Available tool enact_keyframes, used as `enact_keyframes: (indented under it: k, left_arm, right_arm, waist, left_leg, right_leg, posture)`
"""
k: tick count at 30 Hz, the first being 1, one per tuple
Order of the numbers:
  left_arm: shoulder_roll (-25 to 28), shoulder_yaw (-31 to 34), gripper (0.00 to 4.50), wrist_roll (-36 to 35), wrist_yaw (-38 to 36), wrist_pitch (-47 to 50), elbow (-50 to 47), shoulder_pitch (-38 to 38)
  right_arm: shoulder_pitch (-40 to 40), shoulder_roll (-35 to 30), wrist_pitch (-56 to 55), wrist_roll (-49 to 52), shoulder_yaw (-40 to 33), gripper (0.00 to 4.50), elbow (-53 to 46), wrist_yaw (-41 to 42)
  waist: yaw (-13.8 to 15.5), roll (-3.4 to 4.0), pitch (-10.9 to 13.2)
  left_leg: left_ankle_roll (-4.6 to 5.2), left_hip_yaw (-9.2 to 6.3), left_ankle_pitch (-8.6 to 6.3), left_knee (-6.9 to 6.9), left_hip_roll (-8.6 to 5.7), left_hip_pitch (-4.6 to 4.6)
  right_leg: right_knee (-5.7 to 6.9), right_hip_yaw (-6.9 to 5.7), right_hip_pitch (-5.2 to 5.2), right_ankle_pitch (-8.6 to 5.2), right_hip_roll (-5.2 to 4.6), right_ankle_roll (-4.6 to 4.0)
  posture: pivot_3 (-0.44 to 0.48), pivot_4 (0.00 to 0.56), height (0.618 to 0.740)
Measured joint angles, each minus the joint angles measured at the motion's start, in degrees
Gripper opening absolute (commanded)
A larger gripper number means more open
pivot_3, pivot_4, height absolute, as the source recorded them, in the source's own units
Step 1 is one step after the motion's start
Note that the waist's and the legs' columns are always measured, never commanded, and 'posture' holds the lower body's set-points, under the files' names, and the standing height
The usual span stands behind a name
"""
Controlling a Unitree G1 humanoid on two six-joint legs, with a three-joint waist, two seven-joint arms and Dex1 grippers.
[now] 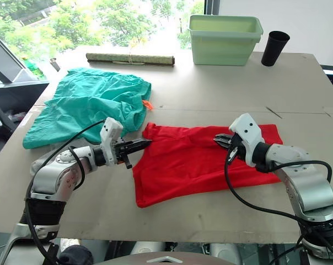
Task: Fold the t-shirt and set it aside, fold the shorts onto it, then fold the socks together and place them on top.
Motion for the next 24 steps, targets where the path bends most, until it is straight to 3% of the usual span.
enact_keyframes:
  k: [9,12,16,24]
  left_arm:
    - [0.3,-1.5,0.18,1.1,-0.6,4.4,0.0,-1.9]
    - [1.2,-1.4,1.01,1.0,-1.8,6.1,0.2,-2.9]
    - [1.6,-0.7,2.92,0.9,-2.3,6.6,0.5,-4.6]
    - [1.3,-0.9,2.92,1.3,-2.7,6.8,0.5,-4.0]
  right_arm:
    - [0.2,-1.4,-2.6,5.0,0.8,0.0,-2.1,2.3]
    - [0.6,-1.8,-2.9,6.5,0.9,0.0,-3.4,2.6]
    - [1.9,-2.7,-4.1,7.2,1.2,0.0,-4.3,2.4]
    - [3.3,-3.8,-5.1,7.1,2.0,0.0,-4.3,1.3]
  waist:
    - [-0.1,0.0,0.0]
    - [-0.1,0.0,0.0]
    - [0.0,0.0,0.0]
    - [0.0,0.0,0.0]
  left_leg:
    - [0.0,-0.01,0.0,-0.01,0.03,0.0]
    - [0.0,-0.01,0.0,-0.01,0.03,0.0]
    - [0.0,-0.01,0.0,0.0,0.01,-0.01]
    - [0.0,-0.01,0.0,0.0,0.02,-0.01]
  right_leg:
    - [0.0,0.0,0.0,0.0,0.01,0.0]
    - [0.0,0.0,-0.01,0.0,0.0,0.0]
    - [-0.01,-0.01,0.0,0.0,-0.02,0.0]
    - [0.0,-0.01,0.0,0.0,-0.02,-0.01]
  posture:
    - [0.0,0.15,0.74]
    - [0.0,0.15,0.74]
    - [0.0,0.15,0.74]
    - [0.0,0.15,0.74]
